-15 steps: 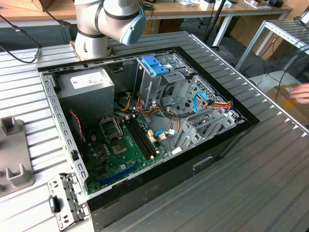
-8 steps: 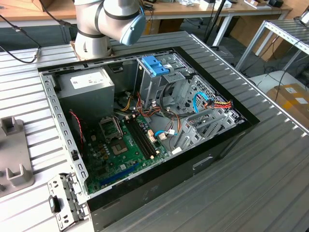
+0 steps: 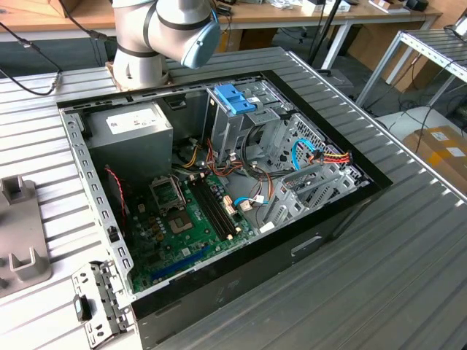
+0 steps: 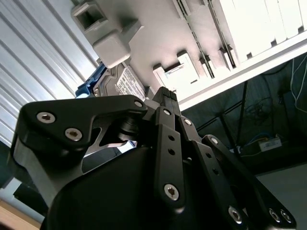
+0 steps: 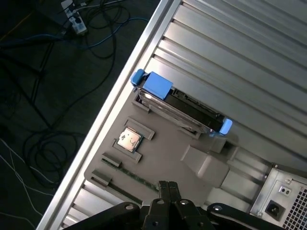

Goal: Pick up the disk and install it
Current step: 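Pick up the disk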

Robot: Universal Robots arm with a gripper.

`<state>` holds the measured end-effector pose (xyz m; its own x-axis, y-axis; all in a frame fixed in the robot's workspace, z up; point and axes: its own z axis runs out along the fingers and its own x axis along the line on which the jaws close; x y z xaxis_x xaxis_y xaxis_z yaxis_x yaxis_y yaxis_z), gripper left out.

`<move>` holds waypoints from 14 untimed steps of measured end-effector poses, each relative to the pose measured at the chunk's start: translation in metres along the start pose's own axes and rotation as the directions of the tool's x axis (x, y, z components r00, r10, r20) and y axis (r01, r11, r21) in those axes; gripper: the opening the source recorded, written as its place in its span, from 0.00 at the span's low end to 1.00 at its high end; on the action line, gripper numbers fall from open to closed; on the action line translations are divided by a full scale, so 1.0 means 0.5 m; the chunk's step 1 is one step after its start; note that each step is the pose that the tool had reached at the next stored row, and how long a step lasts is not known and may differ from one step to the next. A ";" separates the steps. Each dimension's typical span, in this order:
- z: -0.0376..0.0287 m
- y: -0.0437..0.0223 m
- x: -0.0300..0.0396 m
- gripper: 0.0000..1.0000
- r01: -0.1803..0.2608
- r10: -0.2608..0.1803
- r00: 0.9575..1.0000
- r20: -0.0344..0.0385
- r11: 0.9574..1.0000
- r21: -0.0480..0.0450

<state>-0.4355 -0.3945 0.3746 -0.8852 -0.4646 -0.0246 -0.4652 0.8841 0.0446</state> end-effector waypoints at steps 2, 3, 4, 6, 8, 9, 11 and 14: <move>0.000 0.000 0.000 0.11 0.003 -0.003 1.000 0.000 1.000 0.000; 0.000 0.000 0.000 0.11 0.005 -0.005 1.000 0.000 1.000 0.000; 0.000 0.000 0.000 0.11 0.007 -0.007 1.000 0.000 1.000 0.000; 0.000 0.000 0.000 0.11 0.009 -0.009 1.000 0.000 1.000 0.000; 0.000 0.000 0.000 0.11 0.011 -0.011 1.000 0.000 1.000 0.000; 0.000 0.000 0.000 0.11 0.012 -0.012 1.000 -0.001 1.000 0.000; 0.000 0.000 0.000 0.11 0.014 -0.014 1.000 -0.001 1.000 0.000; 0.000 0.000 0.000 0.11 0.017 -0.017 1.000 -0.001 1.000 0.000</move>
<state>-0.4355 -0.3948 0.3745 -0.8772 -0.4795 -0.0246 -0.4802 0.8760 0.0446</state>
